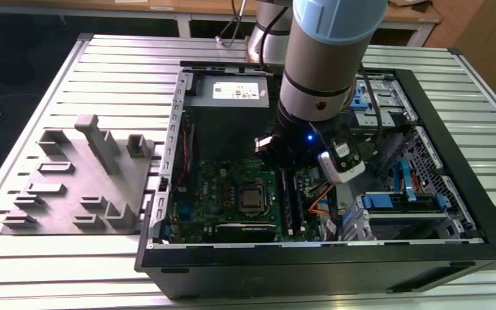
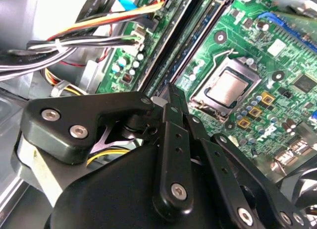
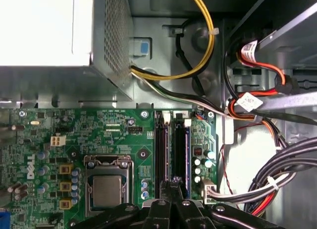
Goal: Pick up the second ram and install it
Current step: 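Press down the second ram until it locks into place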
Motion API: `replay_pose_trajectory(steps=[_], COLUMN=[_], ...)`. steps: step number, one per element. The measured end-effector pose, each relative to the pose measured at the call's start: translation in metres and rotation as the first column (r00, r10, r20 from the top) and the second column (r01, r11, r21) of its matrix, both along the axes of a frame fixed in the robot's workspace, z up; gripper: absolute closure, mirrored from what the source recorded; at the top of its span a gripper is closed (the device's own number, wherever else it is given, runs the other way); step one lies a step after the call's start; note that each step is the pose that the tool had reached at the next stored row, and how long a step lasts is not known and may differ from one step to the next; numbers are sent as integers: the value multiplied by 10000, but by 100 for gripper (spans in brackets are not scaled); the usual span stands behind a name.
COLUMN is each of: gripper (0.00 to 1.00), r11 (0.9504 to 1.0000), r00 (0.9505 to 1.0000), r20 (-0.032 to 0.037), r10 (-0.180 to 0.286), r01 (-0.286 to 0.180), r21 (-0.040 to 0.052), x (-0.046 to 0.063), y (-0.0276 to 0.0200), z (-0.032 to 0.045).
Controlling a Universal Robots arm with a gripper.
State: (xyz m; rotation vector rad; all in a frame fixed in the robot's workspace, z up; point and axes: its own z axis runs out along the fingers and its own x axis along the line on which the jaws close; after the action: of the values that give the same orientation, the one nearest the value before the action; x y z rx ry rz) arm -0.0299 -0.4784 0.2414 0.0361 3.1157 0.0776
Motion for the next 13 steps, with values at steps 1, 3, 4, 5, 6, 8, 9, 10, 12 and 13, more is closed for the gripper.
replay_pose_trajectory(steps=[1, 3, 4, 5, 6, 8, 9, 10, 12, 13], gripper=[93, 93, 93, 93, 93, 93, 93, 93, 93, 93], r11=[10000, 10000, 10000, 10000, 10000, 10000, 10000, 10000, 10000, 10000], r00=[10000, 10000, 10000, 10000, 10000, 10000, 10000, 10000, 10000, 10000], r20=[0, 1, 1, 1, 1, 2, 2, 2, 2, 2], r10=[0, 0, 0, 0, 1, 0, 0, 0, 0, 0], r01=[0, 0, 0, 0, -1, 0, 0, 0, 0, 0], r21=[-1, 0, 1, 1, 2, 2, 4, 4, 4, 4], x=[0, 0, 0, 0, 0, 0, 0, 0, 0, 0], y=[16, 52, 70, 85, 100, 129, 143, 158, 190, 206], z=[-1, -4, -5, -6, -7, -10, -11, -12, -15, -16])
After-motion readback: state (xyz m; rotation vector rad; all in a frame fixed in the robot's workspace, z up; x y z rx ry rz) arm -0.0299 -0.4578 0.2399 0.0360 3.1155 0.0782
